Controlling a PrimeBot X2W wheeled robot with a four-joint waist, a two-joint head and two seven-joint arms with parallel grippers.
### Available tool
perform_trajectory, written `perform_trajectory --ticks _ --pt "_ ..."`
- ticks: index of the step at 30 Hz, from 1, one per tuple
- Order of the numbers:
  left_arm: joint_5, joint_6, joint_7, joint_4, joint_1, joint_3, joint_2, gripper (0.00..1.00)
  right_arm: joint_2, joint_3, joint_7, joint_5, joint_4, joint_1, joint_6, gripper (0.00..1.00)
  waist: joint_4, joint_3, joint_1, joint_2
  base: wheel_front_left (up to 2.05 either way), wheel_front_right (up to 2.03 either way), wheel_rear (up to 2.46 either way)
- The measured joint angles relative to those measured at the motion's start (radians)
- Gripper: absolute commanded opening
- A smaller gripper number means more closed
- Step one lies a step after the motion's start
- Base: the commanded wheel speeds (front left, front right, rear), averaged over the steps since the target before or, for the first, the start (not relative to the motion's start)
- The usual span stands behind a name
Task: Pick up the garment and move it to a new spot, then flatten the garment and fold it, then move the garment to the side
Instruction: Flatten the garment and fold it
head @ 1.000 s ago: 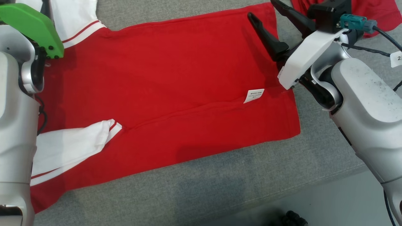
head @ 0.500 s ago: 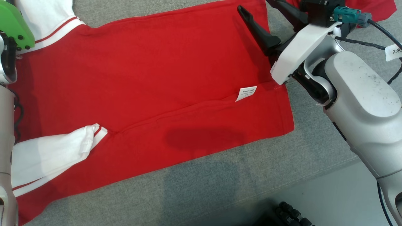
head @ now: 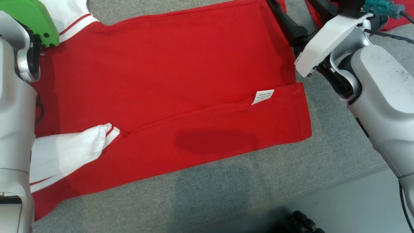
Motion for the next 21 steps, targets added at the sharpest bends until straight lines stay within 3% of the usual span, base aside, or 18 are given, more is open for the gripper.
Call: perform_trajectory --ticks 12,20,21 --pt "-0.007 -0.054 -0.103 0.012 0.0 -0.004 -0.077 0.0 -0.04 -0.008 0.076 0.026 0.117 0.0 0.0 1.0 0.088 -0.039 0.0 0.0 0.0 0.0 0.0" --pt "-0.017 -0.073 -0.136 0.037 0.001 -0.005 -0.085 0.0 -0.041 -0.009 0.118 0.057 0.16 0.0 0.0 1.0 0.138 -0.071 0.0 0.0 0.0 0.0 0.0" --pt "-0.017 -0.074 -0.139 0.04 0.002 -0.004 -0.085 0.0 -0.036 -0.007 0.125 0.057 0.161 0.0 0.0 0.78 0.142 -0.076 0.0 0.0 0.0 0.0 0.0"
